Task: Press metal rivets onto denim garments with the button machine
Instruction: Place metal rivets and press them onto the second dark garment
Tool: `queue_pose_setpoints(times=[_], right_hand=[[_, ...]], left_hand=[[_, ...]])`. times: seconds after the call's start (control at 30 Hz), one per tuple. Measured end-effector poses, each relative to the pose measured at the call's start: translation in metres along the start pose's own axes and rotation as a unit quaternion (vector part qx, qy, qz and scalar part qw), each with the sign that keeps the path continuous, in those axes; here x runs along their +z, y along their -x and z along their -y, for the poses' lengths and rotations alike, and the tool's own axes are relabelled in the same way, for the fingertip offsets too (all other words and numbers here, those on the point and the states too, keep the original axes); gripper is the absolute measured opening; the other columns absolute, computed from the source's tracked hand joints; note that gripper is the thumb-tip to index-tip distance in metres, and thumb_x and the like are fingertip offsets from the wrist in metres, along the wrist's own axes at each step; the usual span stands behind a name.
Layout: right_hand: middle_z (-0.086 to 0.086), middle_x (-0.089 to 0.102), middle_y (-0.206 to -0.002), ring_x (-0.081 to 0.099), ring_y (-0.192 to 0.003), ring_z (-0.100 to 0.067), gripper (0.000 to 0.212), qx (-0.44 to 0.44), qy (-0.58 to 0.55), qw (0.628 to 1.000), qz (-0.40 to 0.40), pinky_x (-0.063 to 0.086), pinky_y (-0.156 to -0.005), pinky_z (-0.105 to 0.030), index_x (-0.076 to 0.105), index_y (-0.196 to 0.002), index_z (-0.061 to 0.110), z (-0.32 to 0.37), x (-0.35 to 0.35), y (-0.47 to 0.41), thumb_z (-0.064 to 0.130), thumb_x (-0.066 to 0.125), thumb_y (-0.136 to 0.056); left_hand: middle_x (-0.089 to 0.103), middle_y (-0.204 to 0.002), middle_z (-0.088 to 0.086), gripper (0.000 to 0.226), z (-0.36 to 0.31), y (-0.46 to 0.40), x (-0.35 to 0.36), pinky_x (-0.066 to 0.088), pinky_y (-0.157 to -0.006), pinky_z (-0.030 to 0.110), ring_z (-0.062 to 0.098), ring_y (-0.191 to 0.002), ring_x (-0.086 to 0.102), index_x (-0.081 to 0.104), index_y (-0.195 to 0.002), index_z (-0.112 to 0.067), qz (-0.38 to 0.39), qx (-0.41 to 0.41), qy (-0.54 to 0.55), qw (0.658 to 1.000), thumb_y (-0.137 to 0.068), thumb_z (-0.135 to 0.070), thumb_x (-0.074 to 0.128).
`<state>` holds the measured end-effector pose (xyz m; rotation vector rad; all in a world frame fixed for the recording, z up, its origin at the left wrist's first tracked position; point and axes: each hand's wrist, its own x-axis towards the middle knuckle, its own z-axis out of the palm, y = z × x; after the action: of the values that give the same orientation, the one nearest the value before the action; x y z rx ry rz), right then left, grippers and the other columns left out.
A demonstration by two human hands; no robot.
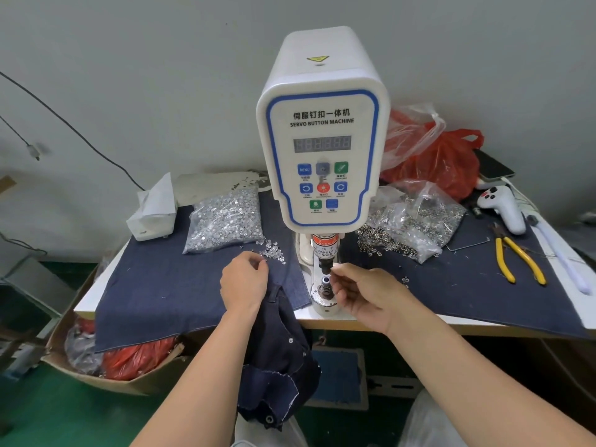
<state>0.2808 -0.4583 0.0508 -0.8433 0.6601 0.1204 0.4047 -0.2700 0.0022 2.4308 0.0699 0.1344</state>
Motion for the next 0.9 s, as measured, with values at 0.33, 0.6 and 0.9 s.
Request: queue_pose_setpoints(times=[0.33, 0.6, 0.9], right_hand=[[-0.015, 0.069, -0.067, 0.064, -0.048, -0.015, 0.034, 0.053, -0.063, 0.996, 0.018, 0.052, -0.041, -0.022, 0.075, -0.060, -0.005, -0.008, 0.001, 0.000, 0.000, 0.068, -0.093], [-0.015, 0.069, -0.067, 0.066, -0.050, -0.016, 0.035, 0.065, -0.090, 0.993, 0.040, 0.054, -0.044, -0.022, 0.075, -0.061, -0.007, -0.007, -0.002, 0.002, 0.000, 0.066, -0.094], [-0.017, 0.071, -0.072, 0.068, -0.053, -0.016, 0.028, 0.067, -0.095, 0.993, 0.036, 0.055, -0.045, -0.022, 0.077, -0.066, -0.008, -0.007, -0.001, 0.003, 0.000, 0.069, -0.091]], left_hand=[[0.078, -0.117, 0.001, 0.022, 0.004, -0.001, -0.003, 0.050, -0.093, 0.035, 0.027, -0.115, 0.069, 0.079, -0.118, -0.023, 0.012, 0.010, 0.014, 1.000, -0.102, -0.024, 0.065], [0.079, -0.115, 0.000, 0.023, 0.006, -0.001, -0.004, 0.049, -0.098, 0.037, 0.025, -0.115, 0.069, 0.077, -0.122, -0.021, 0.014, -0.010, 0.036, 0.999, -0.100, -0.023, 0.070], [0.080, -0.102, -0.005, 0.011, 0.018, 0.003, -0.009, 0.049, -0.092, 0.027, 0.012, -0.102, 0.072, 0.082, -0.105, -0.023, 0.023, -0.024, 0.128, 0.991, -0.097, -0.022, 0.074]])
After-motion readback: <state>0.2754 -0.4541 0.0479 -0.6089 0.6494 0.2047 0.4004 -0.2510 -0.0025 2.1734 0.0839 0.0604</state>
